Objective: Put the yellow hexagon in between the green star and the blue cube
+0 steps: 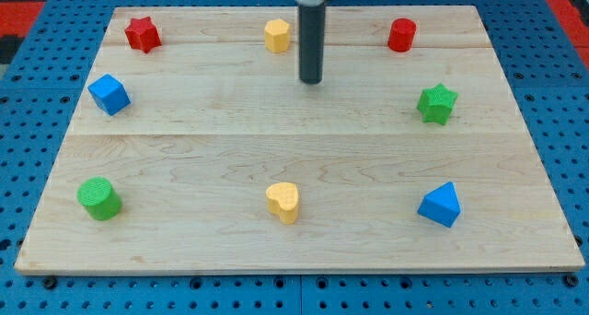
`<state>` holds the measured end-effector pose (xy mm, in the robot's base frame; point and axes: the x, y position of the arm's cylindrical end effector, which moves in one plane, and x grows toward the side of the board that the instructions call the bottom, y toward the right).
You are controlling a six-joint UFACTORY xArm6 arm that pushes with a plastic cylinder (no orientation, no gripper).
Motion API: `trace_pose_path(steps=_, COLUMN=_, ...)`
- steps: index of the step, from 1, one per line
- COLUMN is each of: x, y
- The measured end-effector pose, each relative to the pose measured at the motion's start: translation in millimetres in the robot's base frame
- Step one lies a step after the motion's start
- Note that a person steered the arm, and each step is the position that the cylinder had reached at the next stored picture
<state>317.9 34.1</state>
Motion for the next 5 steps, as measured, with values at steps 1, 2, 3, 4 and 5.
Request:
trace_pose_path(steps=1, x=-62, y=5)
trace_pose_path(steps=2, x=-106, y=-31)
trace_pose_path(steps=3, x=-89, y=-80)
trace_pose_path(steps=4, x=-40, y=-41)
trace_pose_path(steps=5, x=-2, y=-5)
